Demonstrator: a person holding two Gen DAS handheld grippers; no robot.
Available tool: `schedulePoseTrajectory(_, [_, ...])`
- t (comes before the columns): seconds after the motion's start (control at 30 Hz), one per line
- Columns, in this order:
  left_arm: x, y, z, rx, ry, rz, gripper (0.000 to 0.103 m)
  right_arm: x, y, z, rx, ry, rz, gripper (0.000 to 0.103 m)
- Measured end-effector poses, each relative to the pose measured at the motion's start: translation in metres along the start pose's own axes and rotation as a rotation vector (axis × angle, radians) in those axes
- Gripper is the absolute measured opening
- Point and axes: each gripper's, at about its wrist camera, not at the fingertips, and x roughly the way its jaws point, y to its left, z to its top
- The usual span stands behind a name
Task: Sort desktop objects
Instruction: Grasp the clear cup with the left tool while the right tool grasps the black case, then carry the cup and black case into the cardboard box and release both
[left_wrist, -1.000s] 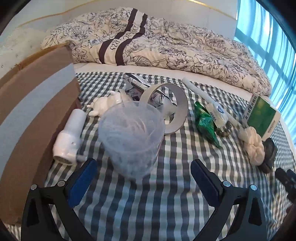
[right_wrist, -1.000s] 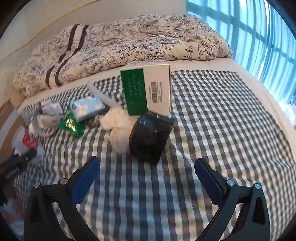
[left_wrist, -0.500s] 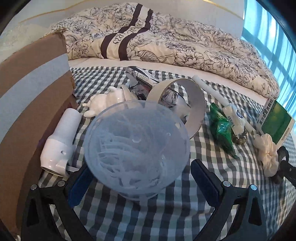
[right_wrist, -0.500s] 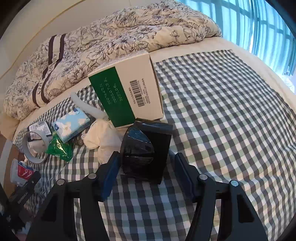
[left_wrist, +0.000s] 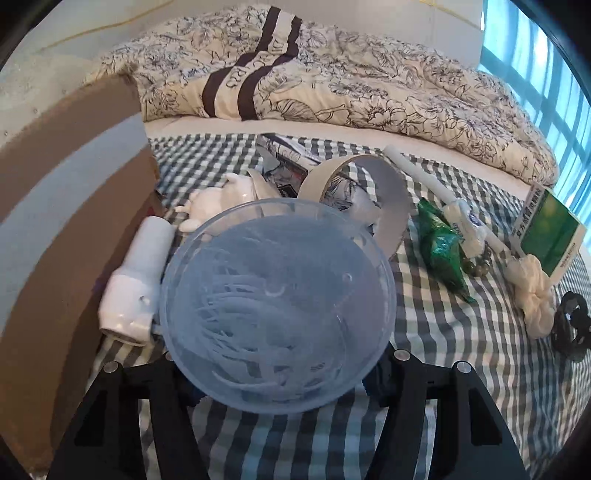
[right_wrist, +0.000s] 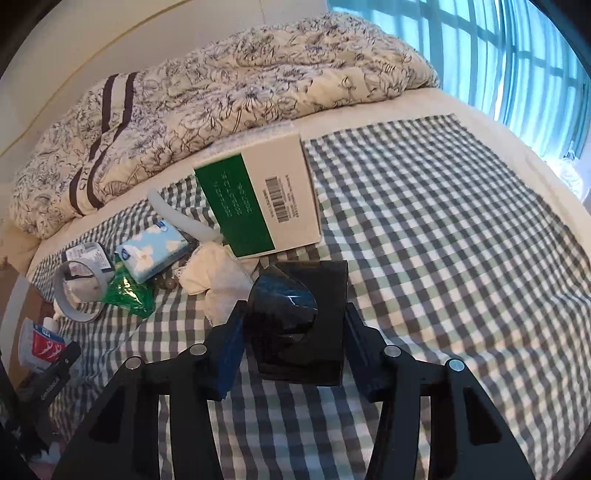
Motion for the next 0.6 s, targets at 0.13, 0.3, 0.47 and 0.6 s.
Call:
schedulePoseTrajectory(0.13, [-0.018,-0.001,-0.002,0.015,-0.012,0.004,0.065,-0.016,0.000,-0.004,-0.002,-0.011,0.007,0.049])
schedulePoseTrajectory(0.3, [-0.037,0.000,-0.004,0.022,-0.013,-0.010,0.065,-0.037,0.005,-0.010,-0.016,-0.025,0.008,0.049])
schedulePoseTrajectory(0.47, [-0.062,0.002,-0.011,0.028,-0.037,-0.014,0.065,-0.063,0.017,-0.018,-0.044,-0.052,0.039,0.049])
schedulePoseTrajectory(0.6, [-0.081,0.003,-0.013,0.039,-0.058,-0.022,0.065,-0.082,0.026,-0.026,-0.065,-0.064,0.067,0.049])
